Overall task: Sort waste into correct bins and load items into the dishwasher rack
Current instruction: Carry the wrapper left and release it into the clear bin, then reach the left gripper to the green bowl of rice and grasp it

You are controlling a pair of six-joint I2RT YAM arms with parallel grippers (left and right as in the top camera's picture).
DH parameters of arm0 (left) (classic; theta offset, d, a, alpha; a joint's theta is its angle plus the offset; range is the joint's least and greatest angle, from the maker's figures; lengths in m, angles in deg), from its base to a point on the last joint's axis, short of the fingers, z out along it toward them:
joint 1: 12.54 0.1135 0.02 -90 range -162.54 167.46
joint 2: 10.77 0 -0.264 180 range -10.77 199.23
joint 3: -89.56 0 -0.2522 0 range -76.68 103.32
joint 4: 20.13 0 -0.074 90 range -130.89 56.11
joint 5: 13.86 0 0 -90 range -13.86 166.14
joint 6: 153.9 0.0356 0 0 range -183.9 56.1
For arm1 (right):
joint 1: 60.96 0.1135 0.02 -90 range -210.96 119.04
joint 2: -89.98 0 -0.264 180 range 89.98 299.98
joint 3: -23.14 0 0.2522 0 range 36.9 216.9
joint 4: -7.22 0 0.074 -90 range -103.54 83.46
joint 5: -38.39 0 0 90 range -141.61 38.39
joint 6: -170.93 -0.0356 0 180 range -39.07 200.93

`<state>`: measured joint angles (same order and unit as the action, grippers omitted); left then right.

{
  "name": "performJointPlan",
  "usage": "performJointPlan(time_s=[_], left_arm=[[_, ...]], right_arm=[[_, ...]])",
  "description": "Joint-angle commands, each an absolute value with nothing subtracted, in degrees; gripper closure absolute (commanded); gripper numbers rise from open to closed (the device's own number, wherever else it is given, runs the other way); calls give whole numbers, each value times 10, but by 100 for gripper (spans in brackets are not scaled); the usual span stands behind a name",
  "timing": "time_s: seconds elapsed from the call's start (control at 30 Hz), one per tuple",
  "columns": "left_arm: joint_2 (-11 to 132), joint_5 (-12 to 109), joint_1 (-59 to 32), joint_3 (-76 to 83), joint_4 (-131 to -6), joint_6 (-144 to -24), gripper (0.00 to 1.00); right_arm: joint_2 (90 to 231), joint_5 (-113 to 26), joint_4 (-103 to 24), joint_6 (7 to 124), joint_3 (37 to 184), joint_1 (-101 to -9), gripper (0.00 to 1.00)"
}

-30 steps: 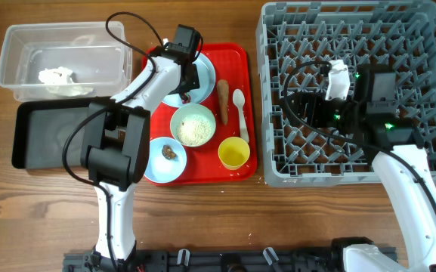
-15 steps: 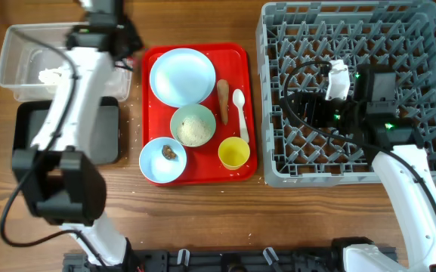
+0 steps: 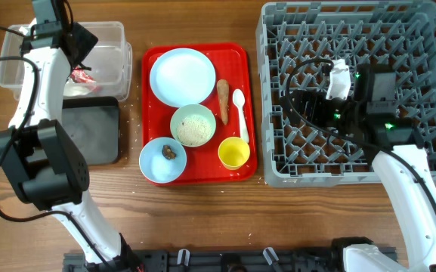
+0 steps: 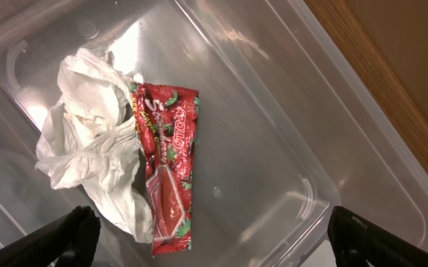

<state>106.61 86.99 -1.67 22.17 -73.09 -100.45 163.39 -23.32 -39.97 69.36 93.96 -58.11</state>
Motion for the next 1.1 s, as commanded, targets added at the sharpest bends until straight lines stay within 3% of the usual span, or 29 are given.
performJointPlan(time_s=[0.0, 0.03, 0.1, 0.4, 0.57, 0.67, 1.07], left_arm=[[1034, 785, -18, 222, -740, -923, 3], [1021, 738, -19, 223, -751, -890, 11], [986, 662, -25, 222, -782, -852, 16], [931, 650, -178, 208, -1008, -806, 8], [933, 675, -300, 150, -954, -774, 15], [934, 683, -360, 106, -895, -776, 29], [935, 726, -439, -36, -754, -701, 31]], right_arm=[[1639, -224, -398, 687, 953, -580, 0], [1639, -224, -398, 688, 953, -580, 0], [1639, -224, -398, 688, 953, -580, 0], [1639, -224, -388, 688, 953, -580, 0], [1639, -224, -388, 688, 953, -580, 0], [1639, -224, -388, 688, 953, -580, 0], [1639, -224, -391, 687, 953, -580, 0]])
